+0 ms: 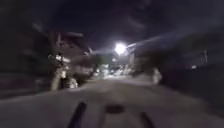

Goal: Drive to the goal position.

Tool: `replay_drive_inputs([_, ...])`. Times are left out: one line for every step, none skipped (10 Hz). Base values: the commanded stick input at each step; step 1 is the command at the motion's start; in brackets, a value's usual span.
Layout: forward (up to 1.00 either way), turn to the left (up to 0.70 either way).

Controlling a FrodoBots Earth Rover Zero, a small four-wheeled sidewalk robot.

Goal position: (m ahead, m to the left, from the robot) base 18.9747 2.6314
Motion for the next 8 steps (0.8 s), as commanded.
replay_drive_inputs([1.00,-0.31])
replay_drive_inputs([1.00,0.01])
replay_drive_inputs([1.00,0.01])
replay_drive_inputs([1.00,0.01])
replay_drive_inputs([1.00,0.01])
replay_drive_inputs([1.00,0.01])
replay_drive_inputs([1.00,0.01])
replay_drive_inputs([1.00,0.01])
